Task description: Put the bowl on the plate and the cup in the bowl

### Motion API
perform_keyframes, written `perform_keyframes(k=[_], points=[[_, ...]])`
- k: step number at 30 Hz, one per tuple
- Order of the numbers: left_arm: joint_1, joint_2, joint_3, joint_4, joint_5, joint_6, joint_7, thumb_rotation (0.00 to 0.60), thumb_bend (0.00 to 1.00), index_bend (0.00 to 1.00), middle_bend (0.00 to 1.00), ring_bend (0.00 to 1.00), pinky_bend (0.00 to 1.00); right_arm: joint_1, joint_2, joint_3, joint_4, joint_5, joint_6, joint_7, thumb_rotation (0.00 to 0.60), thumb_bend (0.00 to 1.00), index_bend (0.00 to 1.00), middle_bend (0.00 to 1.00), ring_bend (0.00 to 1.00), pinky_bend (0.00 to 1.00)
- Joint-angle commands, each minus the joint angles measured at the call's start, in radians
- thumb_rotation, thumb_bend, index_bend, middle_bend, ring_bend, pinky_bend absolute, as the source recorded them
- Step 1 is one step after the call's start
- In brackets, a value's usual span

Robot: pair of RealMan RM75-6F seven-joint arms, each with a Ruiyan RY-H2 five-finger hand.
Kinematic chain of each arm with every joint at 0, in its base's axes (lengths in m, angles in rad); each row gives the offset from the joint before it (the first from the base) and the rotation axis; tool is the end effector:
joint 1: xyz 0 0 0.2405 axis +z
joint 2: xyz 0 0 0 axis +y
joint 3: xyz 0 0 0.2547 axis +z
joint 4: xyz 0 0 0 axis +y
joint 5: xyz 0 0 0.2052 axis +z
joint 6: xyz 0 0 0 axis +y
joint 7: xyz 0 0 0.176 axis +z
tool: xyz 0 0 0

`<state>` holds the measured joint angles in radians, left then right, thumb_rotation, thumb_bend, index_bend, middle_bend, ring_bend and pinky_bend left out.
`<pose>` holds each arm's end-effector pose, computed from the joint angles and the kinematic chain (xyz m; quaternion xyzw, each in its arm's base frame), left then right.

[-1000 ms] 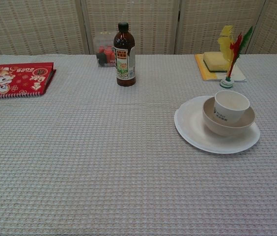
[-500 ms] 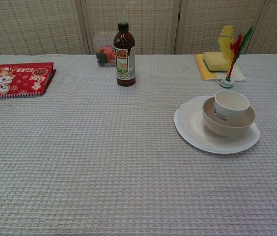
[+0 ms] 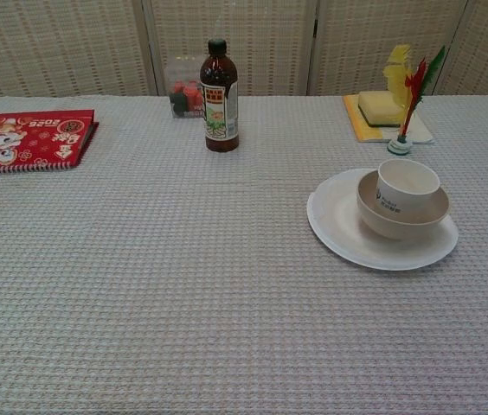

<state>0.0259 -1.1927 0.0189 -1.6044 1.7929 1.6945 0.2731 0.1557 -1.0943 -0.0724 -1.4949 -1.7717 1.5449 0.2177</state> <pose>-0.2679 0.1600 0.1459 -0.6498 -0.2553 -0.3993 0.5943 -0.2839 -0.2031 0.1498 0.6822 -0.3598 0.4420 0.4581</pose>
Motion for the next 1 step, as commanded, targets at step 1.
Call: perform_keyframes(k=[1], points=[[-0.010, -0.004, -0.003, 0.001, -0.010, -0.020, 0.001, 0.600, 0.31, 0.00, 0.00, 0.00, 0.26, -0.003, 0.002, 0.002, 0.004, 0.004, 0.004, 0.004, 0.600, 0.09, 0.00, 0.00, 0.00, 0.00]])
